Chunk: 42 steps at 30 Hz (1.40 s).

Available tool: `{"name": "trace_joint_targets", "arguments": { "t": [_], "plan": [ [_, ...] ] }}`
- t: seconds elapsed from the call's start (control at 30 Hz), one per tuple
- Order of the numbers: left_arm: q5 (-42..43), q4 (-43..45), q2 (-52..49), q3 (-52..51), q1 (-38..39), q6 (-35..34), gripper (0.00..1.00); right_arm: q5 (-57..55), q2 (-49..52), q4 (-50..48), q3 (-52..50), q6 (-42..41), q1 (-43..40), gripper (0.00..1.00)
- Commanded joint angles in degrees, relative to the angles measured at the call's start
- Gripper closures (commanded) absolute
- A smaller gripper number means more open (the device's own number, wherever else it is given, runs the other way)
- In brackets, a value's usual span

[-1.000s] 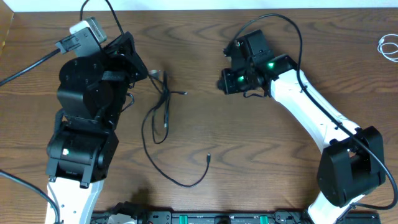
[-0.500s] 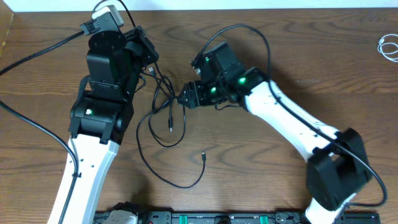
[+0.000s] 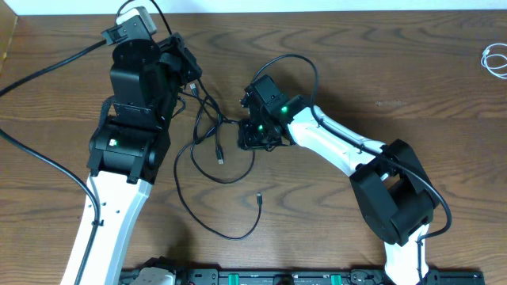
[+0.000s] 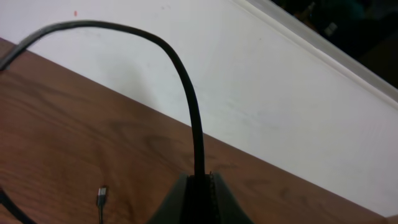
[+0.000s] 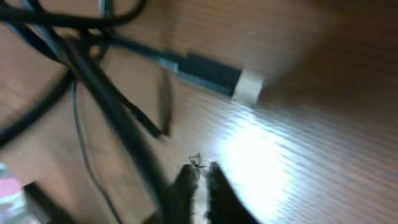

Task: Untangle cables
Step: 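Pull the grippers apart, stretching the black cable across the table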

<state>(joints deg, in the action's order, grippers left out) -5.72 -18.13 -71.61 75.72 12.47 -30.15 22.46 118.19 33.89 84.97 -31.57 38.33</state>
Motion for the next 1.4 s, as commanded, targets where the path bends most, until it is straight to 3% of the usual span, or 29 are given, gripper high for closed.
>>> {"name": "trace_joint_targets", "arguments": {
  "t": [0.0, 0.17, 0.33, 0.57, 0.9, 1.17, 1.37],
  "plan": [
    [-4.02, 0.2, 1.01, 0.7, -0.31, 1.88, 0.92, -7.3, -0.57, 2.14, -0.11, 2.12, -3.02, 0.99],
    [-8.35, 0.2, 3.08, 0.7, -1.9, 5.05, 0.92, -12.85, -3.48, 8.72, -0.11, 7.98, -11.02, 0.99],
    [-8.52, -2.03, 6.4, 0.7, -8.5, 5.05, 0.92, -22.23, -7.1, 14.8, -0.11, 10.23, -20.06, 0.99],
    [-6.82, -7.39, 6.91, 0.7, -15.17, 4.81, 0.93, -22.25, -7.56, 18.93, -0.11, 10.49, -32.06, 0.99],
    [-6.4, -8.44, 6.88, 0.7, -15.45, 4.81, 0.92, -22.86, -7.56, 22.77, -0.11, 12.61, -43.36, 0.99],
    [3.67, -15.74, 5.18, 0.68, -15.45, 5.07, 0.93, -11.52, -7.56, 22.69, -0.11, 21.46, -42.03, 0.99],
    [3.91, -26.1, 2.34, 0.68, -15.28, 5.07, 0.92, -11.56, -7.56, 21.53, -0.11, 21.38, -40.85, 0.99]
  ]
}}
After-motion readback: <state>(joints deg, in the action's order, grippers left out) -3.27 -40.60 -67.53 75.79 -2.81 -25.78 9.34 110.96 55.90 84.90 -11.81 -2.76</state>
